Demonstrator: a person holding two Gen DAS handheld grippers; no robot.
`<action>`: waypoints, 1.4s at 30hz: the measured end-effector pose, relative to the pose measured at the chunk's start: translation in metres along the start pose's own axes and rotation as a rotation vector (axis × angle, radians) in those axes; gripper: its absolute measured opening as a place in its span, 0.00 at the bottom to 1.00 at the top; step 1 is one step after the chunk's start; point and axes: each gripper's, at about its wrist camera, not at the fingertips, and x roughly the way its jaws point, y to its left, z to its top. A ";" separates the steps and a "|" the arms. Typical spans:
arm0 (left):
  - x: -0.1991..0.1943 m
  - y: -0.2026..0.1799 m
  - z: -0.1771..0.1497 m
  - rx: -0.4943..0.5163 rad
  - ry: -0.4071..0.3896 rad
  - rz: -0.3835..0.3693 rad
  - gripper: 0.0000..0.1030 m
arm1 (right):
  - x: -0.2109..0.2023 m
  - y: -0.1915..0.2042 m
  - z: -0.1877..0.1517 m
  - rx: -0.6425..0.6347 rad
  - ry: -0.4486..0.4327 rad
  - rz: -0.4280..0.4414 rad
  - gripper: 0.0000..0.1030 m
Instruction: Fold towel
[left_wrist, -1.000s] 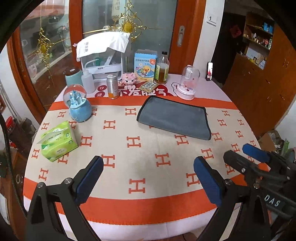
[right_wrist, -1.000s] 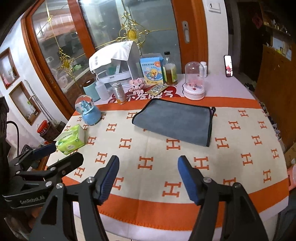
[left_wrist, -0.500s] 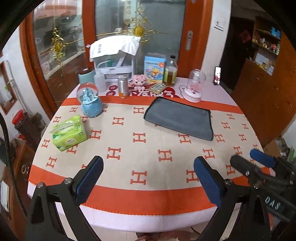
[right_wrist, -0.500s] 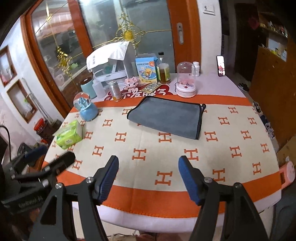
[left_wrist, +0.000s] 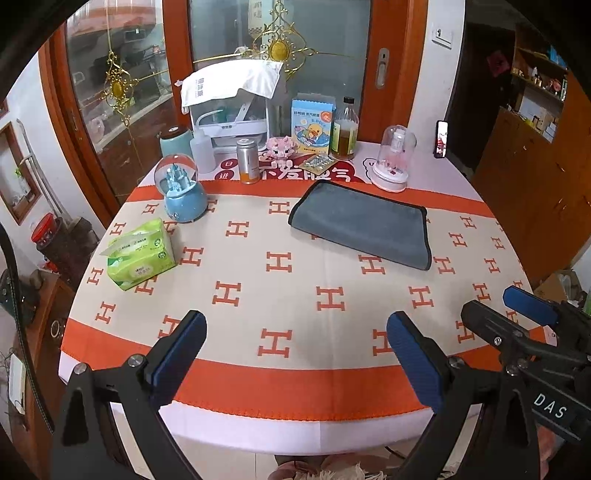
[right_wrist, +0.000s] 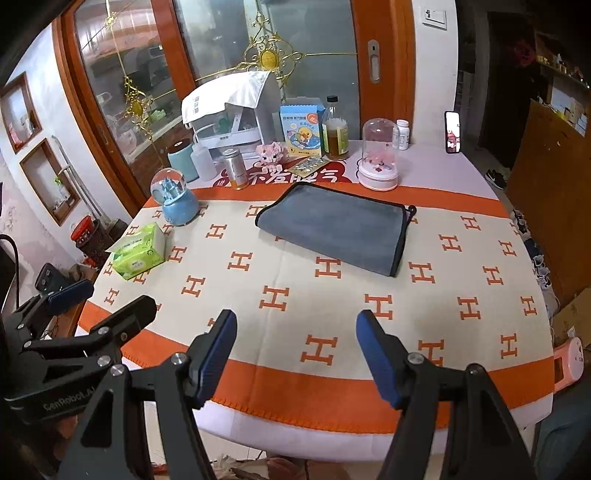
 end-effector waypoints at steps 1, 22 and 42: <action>0.001 -0.001 0.000 0.004 0.004 0.001 0.95 | 0.000 -0.001 0.001 -0.001 0.001 0.001 0.66; 0.004 -0.002 -0.002 -0.004 0.022 0.023 0.95 | 0.005 0.000 0.001 -0.010 0.002 0.035 0.66; 0.004 0.000 -0.002 -0.008 0.024 0.020 0.95 | 0.006 -0.001 -0.003 0.005 0.011 0.031 0.66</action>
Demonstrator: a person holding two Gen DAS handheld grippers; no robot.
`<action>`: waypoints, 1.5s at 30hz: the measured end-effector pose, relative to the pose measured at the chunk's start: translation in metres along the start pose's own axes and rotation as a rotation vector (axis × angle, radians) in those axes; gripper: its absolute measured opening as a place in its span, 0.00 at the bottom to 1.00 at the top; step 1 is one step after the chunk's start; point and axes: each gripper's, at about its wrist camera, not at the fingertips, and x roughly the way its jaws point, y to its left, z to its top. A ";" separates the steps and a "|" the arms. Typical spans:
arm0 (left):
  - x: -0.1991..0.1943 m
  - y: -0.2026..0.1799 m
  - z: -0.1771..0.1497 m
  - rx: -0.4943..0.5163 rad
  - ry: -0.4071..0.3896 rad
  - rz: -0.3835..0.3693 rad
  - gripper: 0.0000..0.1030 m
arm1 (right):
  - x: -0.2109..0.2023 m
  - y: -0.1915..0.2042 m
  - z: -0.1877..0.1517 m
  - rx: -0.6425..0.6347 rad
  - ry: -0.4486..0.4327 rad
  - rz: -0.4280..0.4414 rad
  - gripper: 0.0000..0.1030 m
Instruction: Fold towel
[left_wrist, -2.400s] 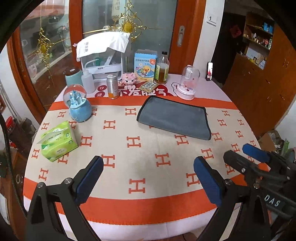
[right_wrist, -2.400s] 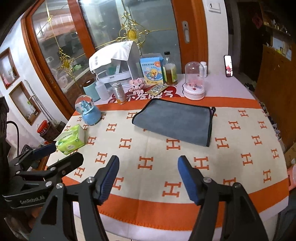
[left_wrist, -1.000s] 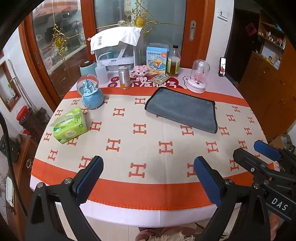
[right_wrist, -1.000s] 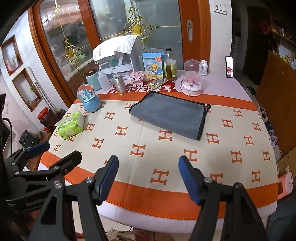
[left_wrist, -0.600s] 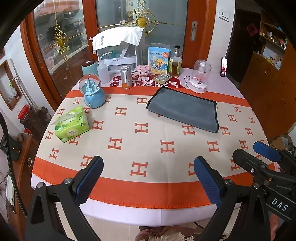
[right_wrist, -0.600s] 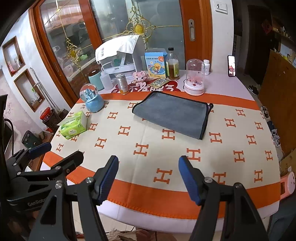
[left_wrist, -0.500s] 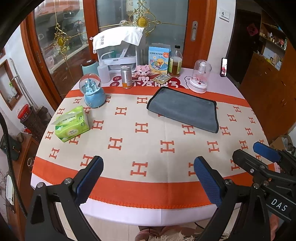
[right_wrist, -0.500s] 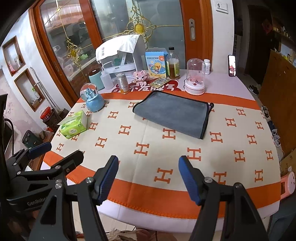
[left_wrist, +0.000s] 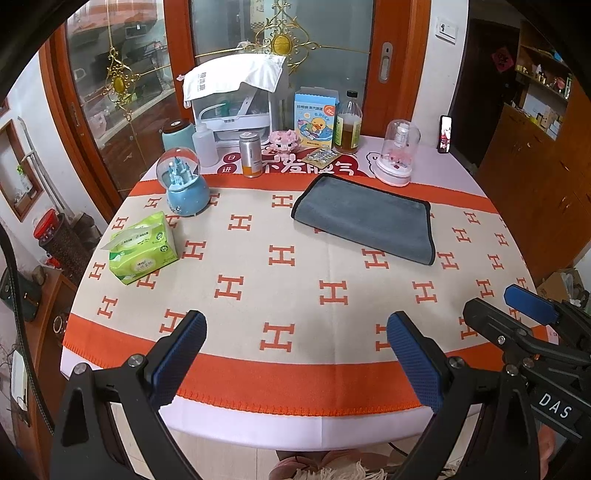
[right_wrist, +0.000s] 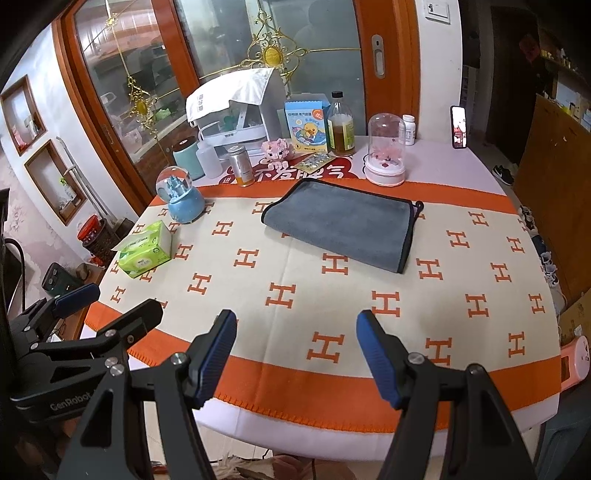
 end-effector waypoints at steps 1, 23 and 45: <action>0.000 -0.001 0.000 -0.002 -0.001 0.000 0.95 | 0.000 0.000 0.000 0.000 0.000 0.001 0.66; -0.003 -0.002 0.003 0.005 -0.007 0.002 0.95 | -0.002 0.000 0.000 0.004 -0.003 -0.001 0.66; 0.000 -0.003 0.009 0.020 -0.014 -0.001 0.95 | -0.002 0.001 0.004 0.020 -0.012 -0.015 0.66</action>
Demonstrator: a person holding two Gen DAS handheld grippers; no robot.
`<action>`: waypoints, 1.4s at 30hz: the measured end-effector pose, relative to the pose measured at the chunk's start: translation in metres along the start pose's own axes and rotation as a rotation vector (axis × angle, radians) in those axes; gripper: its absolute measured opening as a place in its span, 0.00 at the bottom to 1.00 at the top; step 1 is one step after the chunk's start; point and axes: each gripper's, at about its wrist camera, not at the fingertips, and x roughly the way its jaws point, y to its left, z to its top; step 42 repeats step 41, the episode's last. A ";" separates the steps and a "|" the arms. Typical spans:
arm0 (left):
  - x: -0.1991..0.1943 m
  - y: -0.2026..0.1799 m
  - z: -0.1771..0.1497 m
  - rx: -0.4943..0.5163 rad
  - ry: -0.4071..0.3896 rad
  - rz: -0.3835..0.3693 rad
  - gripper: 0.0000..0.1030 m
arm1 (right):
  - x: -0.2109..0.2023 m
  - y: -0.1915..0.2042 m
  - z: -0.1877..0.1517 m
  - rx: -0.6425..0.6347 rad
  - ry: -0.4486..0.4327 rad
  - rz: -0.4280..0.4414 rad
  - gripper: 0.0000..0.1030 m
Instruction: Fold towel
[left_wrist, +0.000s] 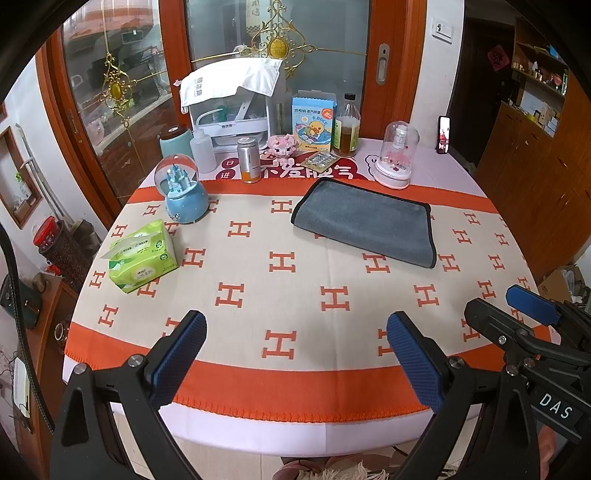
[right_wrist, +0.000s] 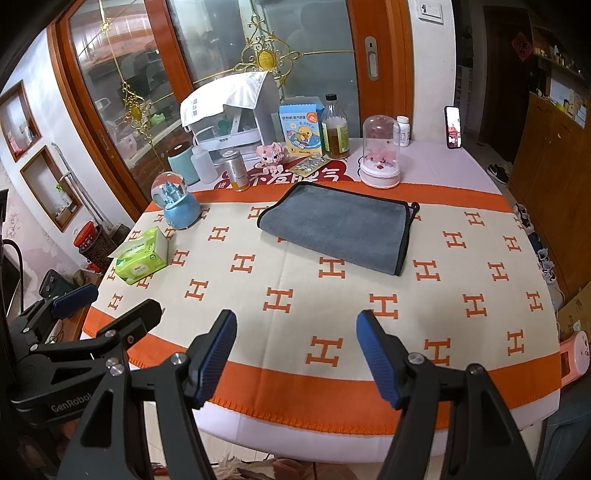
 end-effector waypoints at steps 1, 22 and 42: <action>-0.001 0.000 -0.001 0.001 -0.001 0.000 0.95 | 0.001 0.000 0.001 0.001 0.001 0.001 0.66; -0.001 -0.001 -0.001 -0.001 -0.001 0.000 0.95 | 0.003 0.000 0.001 0.004 0.005 0.000 0.66; 0.005 0.001 -0.001 0.002 0.008 -0.008 0.95 | 0.010 0.001 -0.006 0.012 0.014 -0.010 0.66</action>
